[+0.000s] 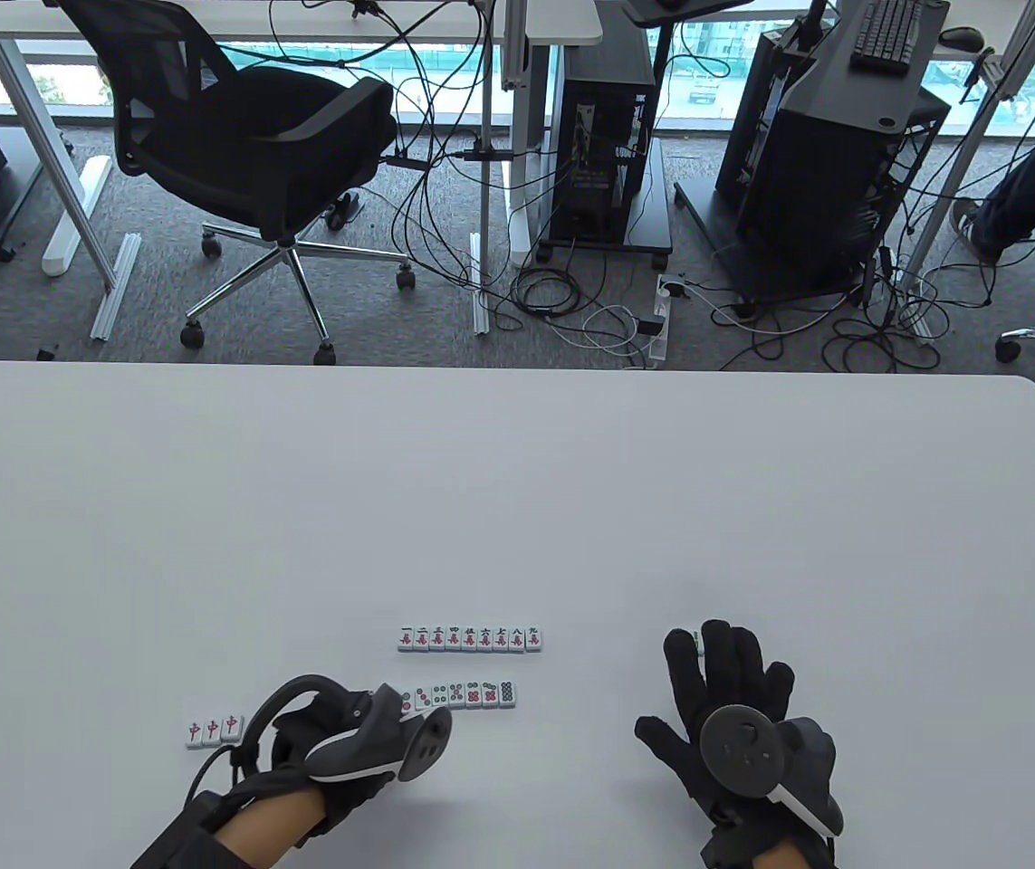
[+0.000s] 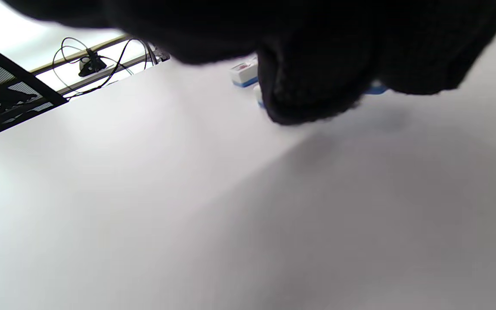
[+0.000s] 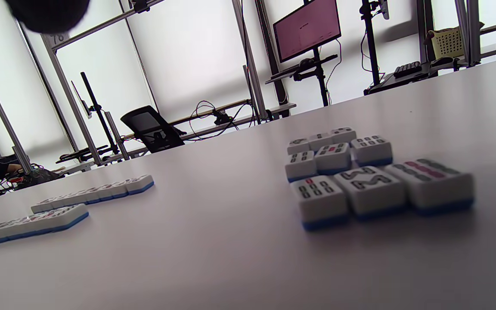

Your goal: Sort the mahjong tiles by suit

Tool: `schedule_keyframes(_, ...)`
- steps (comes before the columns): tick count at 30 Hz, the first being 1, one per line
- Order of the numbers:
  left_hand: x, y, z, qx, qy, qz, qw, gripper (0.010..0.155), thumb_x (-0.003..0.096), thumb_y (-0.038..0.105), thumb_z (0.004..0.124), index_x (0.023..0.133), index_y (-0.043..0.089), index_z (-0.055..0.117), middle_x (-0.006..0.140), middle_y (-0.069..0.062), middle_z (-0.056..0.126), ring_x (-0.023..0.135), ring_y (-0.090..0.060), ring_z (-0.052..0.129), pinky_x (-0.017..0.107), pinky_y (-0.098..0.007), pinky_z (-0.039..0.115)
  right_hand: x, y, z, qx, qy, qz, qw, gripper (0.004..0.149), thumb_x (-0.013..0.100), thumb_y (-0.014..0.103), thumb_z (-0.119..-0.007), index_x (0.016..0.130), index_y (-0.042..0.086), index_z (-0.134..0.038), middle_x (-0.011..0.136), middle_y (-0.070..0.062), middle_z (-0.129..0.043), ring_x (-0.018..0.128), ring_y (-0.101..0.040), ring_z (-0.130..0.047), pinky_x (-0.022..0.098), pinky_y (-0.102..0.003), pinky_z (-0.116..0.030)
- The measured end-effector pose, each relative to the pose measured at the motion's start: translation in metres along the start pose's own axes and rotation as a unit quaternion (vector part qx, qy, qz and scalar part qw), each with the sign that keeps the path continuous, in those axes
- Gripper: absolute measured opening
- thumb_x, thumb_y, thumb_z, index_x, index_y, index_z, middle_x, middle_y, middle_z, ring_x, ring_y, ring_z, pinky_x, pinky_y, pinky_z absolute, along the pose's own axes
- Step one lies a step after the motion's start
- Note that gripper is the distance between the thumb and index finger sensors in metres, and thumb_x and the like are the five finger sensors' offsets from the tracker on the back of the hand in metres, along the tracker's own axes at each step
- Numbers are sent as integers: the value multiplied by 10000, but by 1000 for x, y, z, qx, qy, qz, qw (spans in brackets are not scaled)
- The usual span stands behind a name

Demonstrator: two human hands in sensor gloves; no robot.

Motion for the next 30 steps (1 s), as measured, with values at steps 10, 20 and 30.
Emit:
schedule_keyframes(10, 74, 48, -56, -18, 38, 14, 999, 622, 289, 563, 853, 770, 168, 851, 361, 173, 1001, 89, -68, 951, 191, -341, 860, 0, -1, 2, 12, -6, 1, 1000, 834, 465, 631, -583, 1063, 325, -89, 1133, -131, -18, 1014, -436, -18, 683, -744, -138)
schedule_keyframes(20, 101, 71, -51, -17, 12, 16, 1000, 616, 279, 564, 863, 755, 174, 863, 319, 186, 990, 50, -56, 927, 162, -331, 854, 0, -2, 2, 18, -9, 3, 1000, 834, 466, 631, -583, 1063, 329, -87, 1134, -128, -13, 1016, -434, -13, 685, -744, -134)
schedule_keyframes(30, 100, 74, -38, 26, -3, 15, 1000, 619, 269, 574, 867, 753, 188, 868, 298, 191, 985, 35, -53, 913, 150, -328, 849, 0, -2, 2, 18, -9, 3, 1000, 832, 466, 631, -583, 1063, 331, -88, 1135, -127, -13, 1017, -433, -12, 686, -743, -132)
Point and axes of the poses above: the tracker on the back of each hand, its own y axis roughly to the thumb side, its own x axis roughly from the wrist to the fingertips, z = x × y, the point moved 3 cm from there along x, roughly from the wrist to the fingertips
